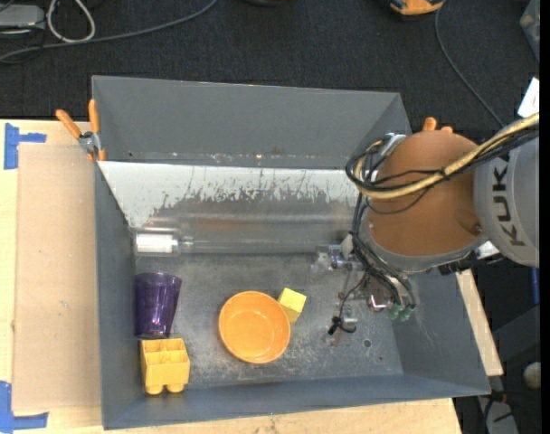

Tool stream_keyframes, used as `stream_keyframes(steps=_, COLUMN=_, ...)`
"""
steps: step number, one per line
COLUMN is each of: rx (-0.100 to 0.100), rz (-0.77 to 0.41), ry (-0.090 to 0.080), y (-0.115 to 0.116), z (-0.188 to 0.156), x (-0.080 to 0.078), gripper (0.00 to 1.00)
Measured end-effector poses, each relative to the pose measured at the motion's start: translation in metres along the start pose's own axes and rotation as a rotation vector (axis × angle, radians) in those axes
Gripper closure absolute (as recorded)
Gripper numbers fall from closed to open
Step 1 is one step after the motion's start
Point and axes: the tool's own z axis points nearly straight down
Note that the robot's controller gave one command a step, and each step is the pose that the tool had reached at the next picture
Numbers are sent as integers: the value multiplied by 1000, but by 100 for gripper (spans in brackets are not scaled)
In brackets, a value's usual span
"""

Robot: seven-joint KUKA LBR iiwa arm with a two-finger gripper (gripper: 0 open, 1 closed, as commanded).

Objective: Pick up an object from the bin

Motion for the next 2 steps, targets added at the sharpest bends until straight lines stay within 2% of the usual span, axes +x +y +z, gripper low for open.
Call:
stream_keyframes(steps=1, rx=0, rz=0, ry=0, y=0, z=0, x=0, gripper=0)
stream_keyframes(steps=2, rx=2, rz=-109, ry=-7, y=25, z=36, x=7, gripper=0)
